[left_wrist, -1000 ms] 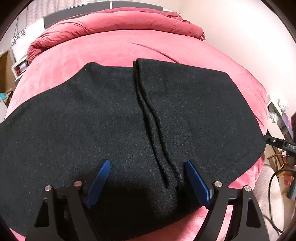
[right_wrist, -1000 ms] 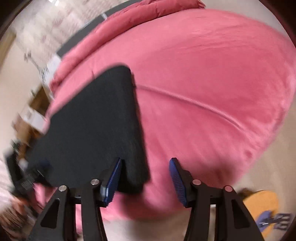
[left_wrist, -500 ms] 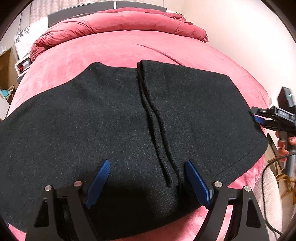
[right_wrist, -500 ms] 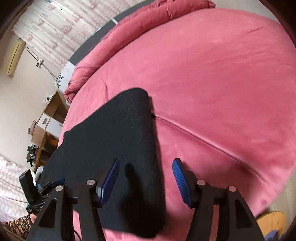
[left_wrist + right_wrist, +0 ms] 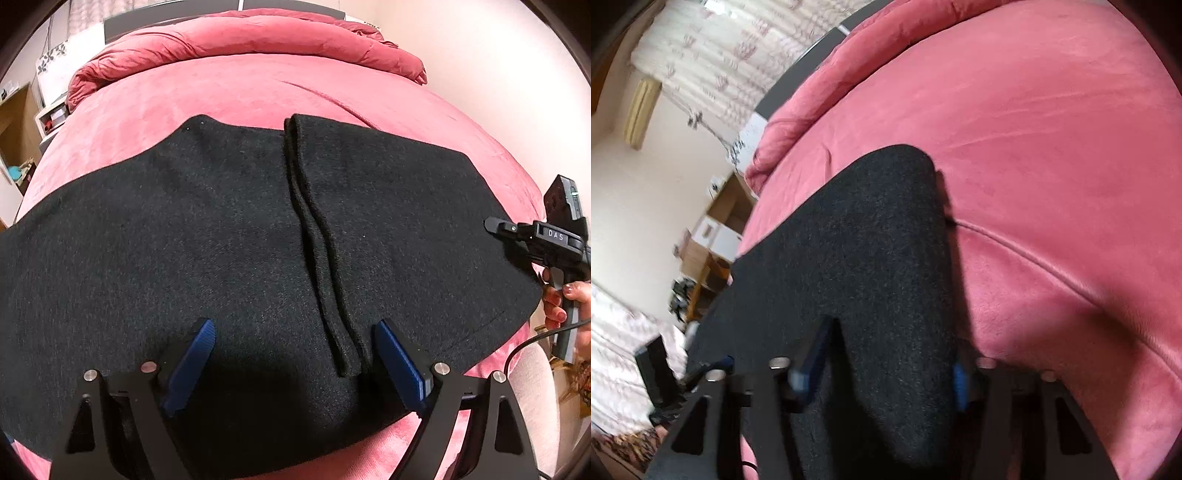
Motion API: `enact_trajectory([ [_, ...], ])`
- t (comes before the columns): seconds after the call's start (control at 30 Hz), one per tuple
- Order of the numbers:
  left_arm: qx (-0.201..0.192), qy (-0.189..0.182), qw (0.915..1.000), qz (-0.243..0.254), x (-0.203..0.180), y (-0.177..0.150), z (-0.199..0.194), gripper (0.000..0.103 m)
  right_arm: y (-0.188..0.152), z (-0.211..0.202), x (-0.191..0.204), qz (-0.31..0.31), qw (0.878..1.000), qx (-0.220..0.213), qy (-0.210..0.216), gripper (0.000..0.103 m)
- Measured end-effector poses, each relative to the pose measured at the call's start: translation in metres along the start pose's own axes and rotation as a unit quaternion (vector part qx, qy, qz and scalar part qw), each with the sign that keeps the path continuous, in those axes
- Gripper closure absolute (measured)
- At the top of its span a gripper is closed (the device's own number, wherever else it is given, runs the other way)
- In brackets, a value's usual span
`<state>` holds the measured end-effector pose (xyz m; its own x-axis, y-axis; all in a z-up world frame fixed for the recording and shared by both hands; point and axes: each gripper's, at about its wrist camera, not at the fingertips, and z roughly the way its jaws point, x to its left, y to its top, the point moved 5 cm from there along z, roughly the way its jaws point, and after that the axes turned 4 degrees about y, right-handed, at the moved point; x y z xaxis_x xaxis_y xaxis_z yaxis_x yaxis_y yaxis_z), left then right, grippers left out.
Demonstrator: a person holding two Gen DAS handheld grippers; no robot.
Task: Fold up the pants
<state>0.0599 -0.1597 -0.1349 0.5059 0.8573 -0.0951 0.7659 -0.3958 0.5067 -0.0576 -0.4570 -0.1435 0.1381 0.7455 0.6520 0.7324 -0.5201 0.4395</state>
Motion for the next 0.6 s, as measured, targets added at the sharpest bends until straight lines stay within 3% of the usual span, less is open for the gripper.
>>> enact_trajectory([
  [0.03, 0.001, 0.000, 1.0000, -0.003, 0.001, 0.000, -0.001, 0.013, 0.002, -0.002, 0.003, 0.001, 1.000, -0.001, 0.001, 0.070],
  [0.13, 0.002, -0.004, 0.9999, -0.013, 0.005, 0.001, -0.007, 0.015, 0.005, -0.006, 0.011, 0.014, 1.000, 0.001, -0.002, 0.077],
  [0.4, -0.022, -0.009, 0.9991, -0.035, 0.030, 0.003, -0.032, 0.015, 0.019, -0.019, 0.042, 0.037, 0.999, 0.013, -0.019, 0.081],
  [0.6, -0.027, 0.001, 0.9988, -0.040, 0.052, -0.008, -0.042, 0.015, 0.023, -0.022, 0.072, 0.016, 0.999, 0.022, -0.045, 0.081],
])
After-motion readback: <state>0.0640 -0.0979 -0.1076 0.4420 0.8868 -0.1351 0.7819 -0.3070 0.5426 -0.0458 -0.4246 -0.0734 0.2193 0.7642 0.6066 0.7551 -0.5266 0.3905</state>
